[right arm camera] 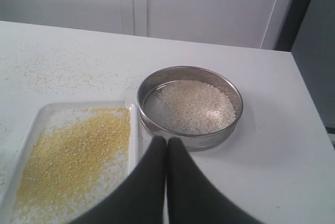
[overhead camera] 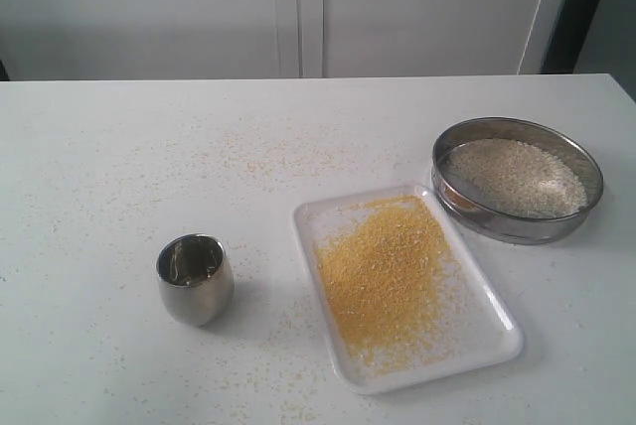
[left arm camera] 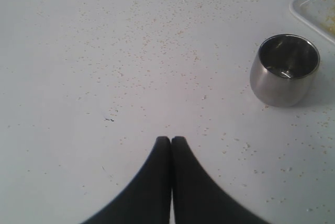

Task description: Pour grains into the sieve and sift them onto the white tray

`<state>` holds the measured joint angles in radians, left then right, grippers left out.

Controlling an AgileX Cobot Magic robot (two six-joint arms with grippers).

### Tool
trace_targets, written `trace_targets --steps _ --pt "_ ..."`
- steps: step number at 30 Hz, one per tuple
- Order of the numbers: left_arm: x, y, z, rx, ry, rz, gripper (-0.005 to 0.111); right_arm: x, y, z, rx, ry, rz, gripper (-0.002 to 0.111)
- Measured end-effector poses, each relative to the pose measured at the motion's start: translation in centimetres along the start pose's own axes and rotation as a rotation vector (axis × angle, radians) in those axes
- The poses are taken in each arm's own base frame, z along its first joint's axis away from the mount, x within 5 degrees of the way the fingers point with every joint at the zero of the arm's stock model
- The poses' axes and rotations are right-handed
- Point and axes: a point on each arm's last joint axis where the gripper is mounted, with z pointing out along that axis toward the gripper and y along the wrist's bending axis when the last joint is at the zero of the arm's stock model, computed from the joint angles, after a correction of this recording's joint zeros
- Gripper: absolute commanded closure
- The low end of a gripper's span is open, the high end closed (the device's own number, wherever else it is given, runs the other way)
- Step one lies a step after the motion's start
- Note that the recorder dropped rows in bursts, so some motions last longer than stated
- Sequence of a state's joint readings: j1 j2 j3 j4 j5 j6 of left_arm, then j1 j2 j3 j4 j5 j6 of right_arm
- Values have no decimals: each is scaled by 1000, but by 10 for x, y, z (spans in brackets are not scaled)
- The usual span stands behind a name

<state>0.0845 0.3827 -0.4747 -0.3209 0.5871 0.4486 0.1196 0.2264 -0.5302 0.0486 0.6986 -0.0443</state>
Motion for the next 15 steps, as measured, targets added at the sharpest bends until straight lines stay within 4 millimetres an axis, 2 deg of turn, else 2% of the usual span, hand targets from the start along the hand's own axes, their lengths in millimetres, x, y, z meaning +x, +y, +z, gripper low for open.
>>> trace_targets --steps 6,15 --pt "0 0 0 0 0 0 107 16 -1 0 19 -80 -19 108" --pt "0 0 0 0 0 0 107 15 -2 2 22 -145 -21 108"
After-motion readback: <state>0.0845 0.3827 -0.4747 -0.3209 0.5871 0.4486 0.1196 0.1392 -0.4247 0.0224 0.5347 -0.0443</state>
